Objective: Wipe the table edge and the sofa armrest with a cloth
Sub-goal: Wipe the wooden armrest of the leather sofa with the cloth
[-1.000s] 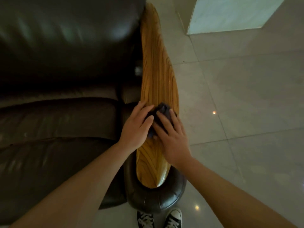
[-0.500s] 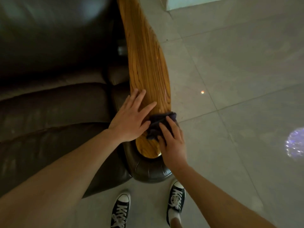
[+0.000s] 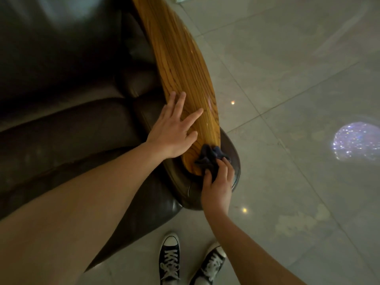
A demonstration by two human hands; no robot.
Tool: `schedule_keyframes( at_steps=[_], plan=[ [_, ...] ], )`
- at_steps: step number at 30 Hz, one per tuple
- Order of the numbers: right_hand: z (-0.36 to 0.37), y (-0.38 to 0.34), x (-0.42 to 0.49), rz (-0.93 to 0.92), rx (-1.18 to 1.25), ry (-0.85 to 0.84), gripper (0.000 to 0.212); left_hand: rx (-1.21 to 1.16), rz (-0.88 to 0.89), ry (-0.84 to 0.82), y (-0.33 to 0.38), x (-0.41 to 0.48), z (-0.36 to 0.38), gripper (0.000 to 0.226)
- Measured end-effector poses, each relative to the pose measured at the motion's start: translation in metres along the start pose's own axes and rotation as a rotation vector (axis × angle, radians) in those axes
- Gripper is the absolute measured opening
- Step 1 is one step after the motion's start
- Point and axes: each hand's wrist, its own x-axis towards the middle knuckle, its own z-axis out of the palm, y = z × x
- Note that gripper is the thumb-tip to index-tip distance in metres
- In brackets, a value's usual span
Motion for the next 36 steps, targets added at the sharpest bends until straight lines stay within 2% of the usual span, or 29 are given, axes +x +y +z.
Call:
schedule_keyframes(
  at_steps=[5,14,19,22,26,29,33,36],
  plan=[
    [0.011,-0.013,-0.015,0.134,0.109,0.073,0.046,-0.026,0.005,0.022,-0.001,0.0,0.001,0.061],
    [0.016,-0.029,-0.025,0.257,0.215,0.072,0.053,-0.038,-0.01,0.036,-0.001,0.001,0.005,0.061],
    [0.035,-0.059,-0.047,0.395,0.426,0.044,0.048,-0.028,0.015,0.043,-0.009,0.002,0.008,0.062],
    [0.03,-0.061,-0.047,0.23,0.438,0.03,0.045,0.01,0.054,0.055,-0.014,0.001,0.007,0.061],
    [-0.007,-0.039,0.0,0.065,0.236,0.221,0.045,0.014,0.084,0.022,-0.021,0.001,-0.002,0.057],
    [-0.01,-0.03,0.004,-0.048,-0.01,0.123,0.04,0.062,0.154,0.028,-0.027,0.002,-0.014,0.054],
    [0.028,-0.029,-0.022,-0.56,-0.352,-0.035,0.03,0.124,0.286,0.072,-0.044,0.01,-0.036,0.05],
    [0.052,-0.06,0.007,-0.628,-0.431,-0.049,0.038,0.031,0.343,0.07,-0.054,0.02,-0.049,0.05]
  ],
)
